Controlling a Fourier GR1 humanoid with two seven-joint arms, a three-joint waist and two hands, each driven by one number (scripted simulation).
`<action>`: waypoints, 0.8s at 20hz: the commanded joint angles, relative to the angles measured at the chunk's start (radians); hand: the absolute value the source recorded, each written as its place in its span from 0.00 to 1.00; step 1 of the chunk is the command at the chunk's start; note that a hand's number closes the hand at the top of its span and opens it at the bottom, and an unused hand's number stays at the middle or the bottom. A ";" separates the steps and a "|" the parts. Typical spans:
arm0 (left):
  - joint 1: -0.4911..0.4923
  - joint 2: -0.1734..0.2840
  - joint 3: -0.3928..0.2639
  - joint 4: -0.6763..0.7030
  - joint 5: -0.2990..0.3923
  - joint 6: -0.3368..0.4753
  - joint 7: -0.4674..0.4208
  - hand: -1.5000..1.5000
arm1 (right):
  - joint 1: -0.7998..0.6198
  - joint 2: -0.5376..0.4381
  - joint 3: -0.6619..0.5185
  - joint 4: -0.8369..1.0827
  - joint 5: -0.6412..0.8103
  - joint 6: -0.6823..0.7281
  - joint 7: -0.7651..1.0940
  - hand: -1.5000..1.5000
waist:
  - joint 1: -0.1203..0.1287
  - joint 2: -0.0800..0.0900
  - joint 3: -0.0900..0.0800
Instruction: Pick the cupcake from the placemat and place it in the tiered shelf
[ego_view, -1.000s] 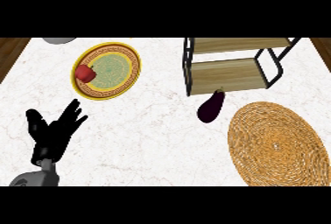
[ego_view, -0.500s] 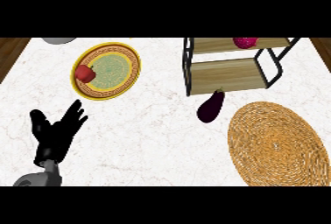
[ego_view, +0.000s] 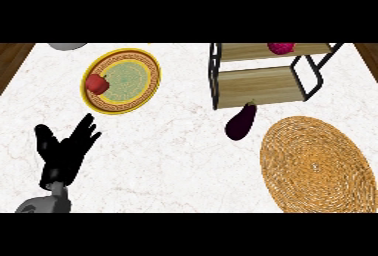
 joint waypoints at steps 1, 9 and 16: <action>0.032 -0.025 -0.011 0.028 0.008 -0.009 -0.002 0.50 | 0.057 -0.074 -0.013 0.007 0.022 -0.069 -0.048 0.00 | -0.004 0.006 -0.006; -0.005 -0.044 -0.034 0.046 -0.037 0.034 0.008 0.50 | 0.048 -0.263 -0.116 0.062 -0.042 -0.087 0.033 0.00 | -0.012 0.005 -0.006; 0.073 -0.005 0.004 0.064 -0.008 -0.033 -0.075 0.50 | 0.150 -0.439 -0.197 0.155 -0.150 0.127 -0.065 0.00 | -0.002 0.008 -0.005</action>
